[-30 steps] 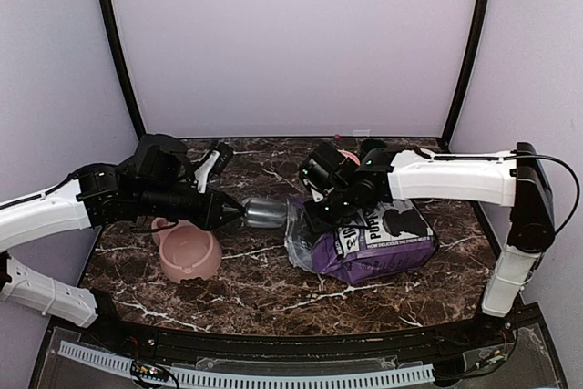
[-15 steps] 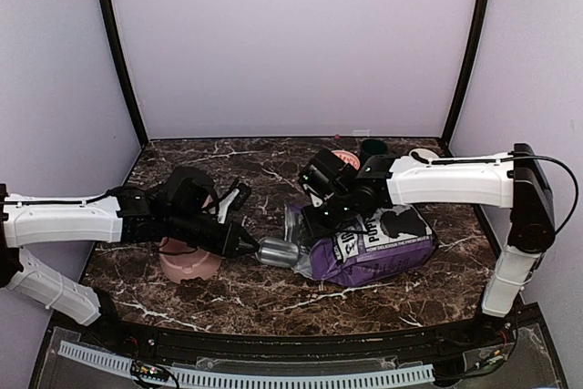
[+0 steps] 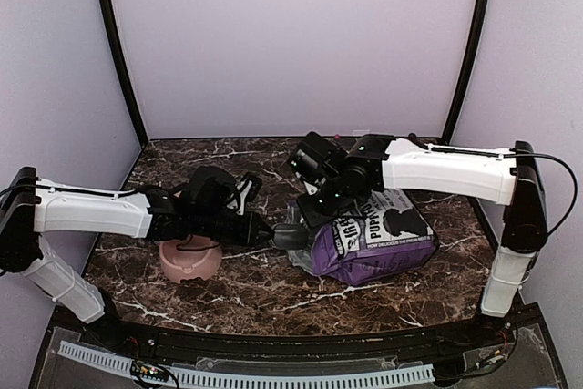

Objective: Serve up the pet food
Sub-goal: Insert the spatula at the center of the board.

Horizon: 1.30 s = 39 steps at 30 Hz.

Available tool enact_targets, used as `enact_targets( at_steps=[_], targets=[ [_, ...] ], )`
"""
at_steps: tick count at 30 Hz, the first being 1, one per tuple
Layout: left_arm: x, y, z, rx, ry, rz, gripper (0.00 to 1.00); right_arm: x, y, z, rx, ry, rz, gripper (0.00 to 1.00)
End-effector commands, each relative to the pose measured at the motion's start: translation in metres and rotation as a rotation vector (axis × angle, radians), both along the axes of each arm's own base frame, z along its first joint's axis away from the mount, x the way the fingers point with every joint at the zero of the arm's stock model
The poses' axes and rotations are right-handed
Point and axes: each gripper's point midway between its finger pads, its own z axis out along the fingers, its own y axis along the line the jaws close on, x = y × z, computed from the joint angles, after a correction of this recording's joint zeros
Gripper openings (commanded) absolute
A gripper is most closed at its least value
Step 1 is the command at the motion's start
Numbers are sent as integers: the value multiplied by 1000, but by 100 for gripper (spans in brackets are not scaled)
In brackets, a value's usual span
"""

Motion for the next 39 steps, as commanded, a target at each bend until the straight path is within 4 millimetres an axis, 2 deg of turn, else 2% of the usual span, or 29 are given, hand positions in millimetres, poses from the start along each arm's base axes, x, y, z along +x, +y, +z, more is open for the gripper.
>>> enact_targets(
  at_steps=[1, 4, 10, 17, 23, 27, 32, 35, 39],
  targets=[
    [26, 14, -19, 95, -24, 123, 0, 11, -10, 25, -90, -77, 19, 0],
    [29, 11, -21, 95, -35, 116, 0, 16, -4, 25, -102, -79, 17, 0],
    [33, 10, -18, 143, -67, 87, 0, 37, -3, 8, -111, -72, -62, 0],
    [15, -8, -16, 54, 1, -12, 0, 50, -7, 2, -63, -94, -141, 0],
    [11, -17, -29, 20, 70, -17, 0, 50, -17, 5, -24, -140, -176, 0],
    [8, -24, -39, 9, 124, -28, 0, 45, -23, 10, 67, -171, -203, 0],
    [5, -33, -46, -11, 170, -49, 0, 38, -25, 3, 149, -168, -200, 0],
    [5, -33, -51, -2, 185, -43, 0, 37, -27, -4, 144, -169, -191, 0],
    [5, -28, -58, 37, 199, -31, 0, 37, -27, -3, 174, -194, -185, 0]
  ],
)
